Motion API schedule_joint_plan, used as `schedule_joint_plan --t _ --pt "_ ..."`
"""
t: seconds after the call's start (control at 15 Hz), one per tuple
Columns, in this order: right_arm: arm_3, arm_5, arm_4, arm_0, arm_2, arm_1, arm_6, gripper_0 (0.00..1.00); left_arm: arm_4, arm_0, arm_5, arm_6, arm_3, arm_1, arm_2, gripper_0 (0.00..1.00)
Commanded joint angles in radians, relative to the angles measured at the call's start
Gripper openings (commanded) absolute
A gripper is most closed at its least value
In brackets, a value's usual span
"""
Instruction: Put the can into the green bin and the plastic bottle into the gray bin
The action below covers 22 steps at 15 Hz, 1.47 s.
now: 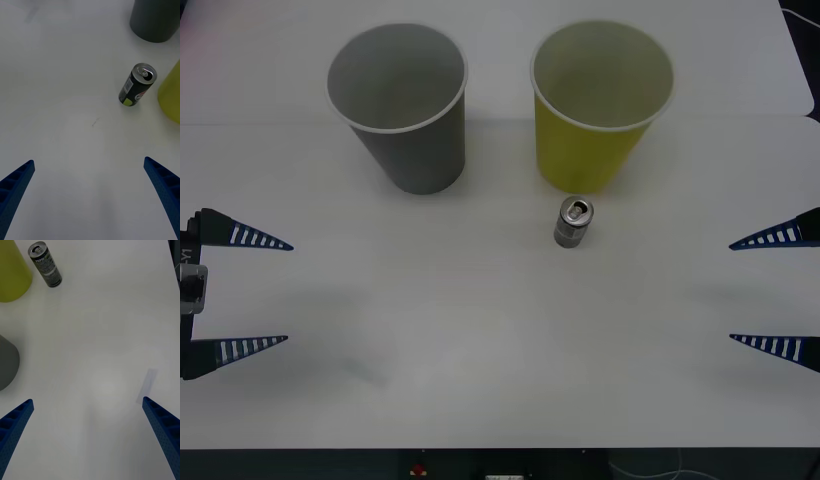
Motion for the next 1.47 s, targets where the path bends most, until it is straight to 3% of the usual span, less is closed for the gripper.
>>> schedule_joint_plan --t 0.07,0.6,0.87,1.13,1.47 --pt "0.0 0.0 0.0 0.0 0.0 0.0 0.0 1.0 0.0 0.0 0.0 0.0 0.0 0.0 0.0 1.0" --pt "0.001 0.071 -0.059 0.04 -0.016 0.007 -0.003 1.0 0.0 0.0 0.0 0.0 0.0 0.0 0.0 1.0" --pt "0.001 0.203 -0.14 0.085 0.05 0.005 -0.005 1.0 0.0 0.0 0.0 0.0 0.0 0.0 0.0 1.0" --pt "0.057 0.321 -0.275 0.091 0.171 0.005 0.032 1.0 0.0 0.0 0.0 0.0 0.0 0.0 0.0 1.0" --pt "0.1 0.361 -0.284 0.074 0.211 0.065 0.073 1.0 0.0 0.0 0.0 0.0 0.0 0.0 0.0 1.0"
